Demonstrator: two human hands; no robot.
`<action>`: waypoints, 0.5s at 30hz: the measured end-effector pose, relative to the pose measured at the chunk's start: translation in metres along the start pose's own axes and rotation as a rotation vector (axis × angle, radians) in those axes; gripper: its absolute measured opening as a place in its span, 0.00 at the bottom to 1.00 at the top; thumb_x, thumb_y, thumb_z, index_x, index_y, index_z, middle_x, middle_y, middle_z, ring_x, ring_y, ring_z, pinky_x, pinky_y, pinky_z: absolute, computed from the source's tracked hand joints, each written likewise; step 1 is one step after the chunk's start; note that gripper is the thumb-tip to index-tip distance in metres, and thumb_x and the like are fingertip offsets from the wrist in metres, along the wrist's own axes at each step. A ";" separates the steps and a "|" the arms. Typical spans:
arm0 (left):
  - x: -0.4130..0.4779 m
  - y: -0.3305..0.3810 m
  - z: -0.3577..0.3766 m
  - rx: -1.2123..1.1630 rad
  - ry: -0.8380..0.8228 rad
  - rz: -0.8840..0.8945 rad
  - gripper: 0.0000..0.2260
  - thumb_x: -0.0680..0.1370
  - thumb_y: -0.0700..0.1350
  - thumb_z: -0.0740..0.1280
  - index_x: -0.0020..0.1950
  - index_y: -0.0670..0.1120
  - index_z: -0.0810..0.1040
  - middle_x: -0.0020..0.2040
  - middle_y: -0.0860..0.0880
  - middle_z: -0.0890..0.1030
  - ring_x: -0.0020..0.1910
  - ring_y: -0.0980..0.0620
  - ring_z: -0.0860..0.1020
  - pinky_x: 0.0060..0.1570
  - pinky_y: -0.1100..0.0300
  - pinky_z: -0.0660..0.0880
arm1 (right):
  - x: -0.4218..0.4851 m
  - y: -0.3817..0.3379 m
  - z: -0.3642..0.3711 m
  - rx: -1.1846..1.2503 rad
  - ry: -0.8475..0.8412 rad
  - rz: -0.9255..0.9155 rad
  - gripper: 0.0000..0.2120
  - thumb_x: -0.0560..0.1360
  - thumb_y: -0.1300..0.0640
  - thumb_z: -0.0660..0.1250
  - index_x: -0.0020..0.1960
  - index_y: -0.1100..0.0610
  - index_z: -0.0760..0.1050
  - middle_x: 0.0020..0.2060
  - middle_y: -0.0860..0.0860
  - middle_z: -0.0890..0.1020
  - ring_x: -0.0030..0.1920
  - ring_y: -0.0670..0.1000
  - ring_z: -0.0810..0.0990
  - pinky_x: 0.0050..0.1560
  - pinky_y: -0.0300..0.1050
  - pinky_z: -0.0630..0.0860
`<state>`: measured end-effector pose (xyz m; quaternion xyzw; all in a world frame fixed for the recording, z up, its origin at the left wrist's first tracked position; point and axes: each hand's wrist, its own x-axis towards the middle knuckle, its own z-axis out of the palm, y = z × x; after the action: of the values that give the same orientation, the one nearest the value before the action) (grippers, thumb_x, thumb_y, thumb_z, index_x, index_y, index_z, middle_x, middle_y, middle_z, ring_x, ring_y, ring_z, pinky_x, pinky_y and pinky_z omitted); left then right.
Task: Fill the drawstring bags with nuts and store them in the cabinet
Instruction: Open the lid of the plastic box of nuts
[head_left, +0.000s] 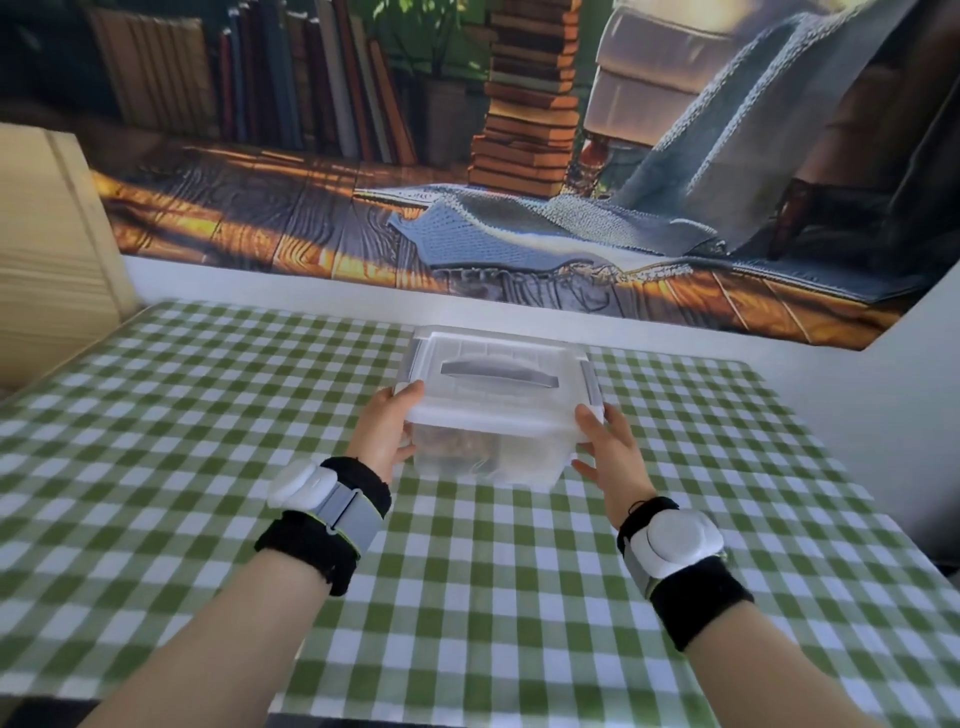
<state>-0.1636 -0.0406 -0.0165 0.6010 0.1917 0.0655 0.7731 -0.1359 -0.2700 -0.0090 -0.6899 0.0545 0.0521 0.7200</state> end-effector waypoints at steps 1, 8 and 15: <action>-0.001 0.000 -0.002 0.030 -0.010 0.002 0.12 0.78 0.54 0.63 0.59 0.51 0.73 0.54 0.51 0.80 0.54 0.49 0.79 0.58 0.50 0.74 | 0.000 0.000 -0.001 -0.021 0.000 0.006 0.28 0.77 0.50 0.64 0.73 0.51 0.58 0.63 0.51 0.73 0.63 0.53 0.73 0.66 0.54 0.70; 0.005 0.011 -0.002 0.178 -0.025 -0.064 0.15 0.78 0.53 0.64 0.62 0.49 0.70 0.55 0.50 0.77 0.53 0.48 0.77 0.60 0.48 0.73 | 0.016 -0.017 -0.009 -0.124 0.018 0.032 0.30 0.73 0.53 0.70 0.71 0.55 0.62 0.60 0.52 0.74 0.57 0.53 0.74 0.62 0.50 0.71; 0.036 0.037 0.013 0.382 0.098 0.042 0.17 0.75 0.47 0.70 0.60 0.42 0.72 0.49 0.47 0.78 0.49 0.45 0.77 0.53 0.52 0.74 | 0.046 -0.030 0.001 -0.385 0.113 -0.151 0.23 0.74 0.54 0.68 0.66 0.57 0.69 0.62 0.54 0.75 0.59 0.55 0.76 0.60 0.51 0.74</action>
<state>-0.1209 -0.0300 0.0136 0.7366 0.2257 0.0734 0.6333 -0.0858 -0.2705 0.0137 -0.8187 0.0320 -0.0316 0.5725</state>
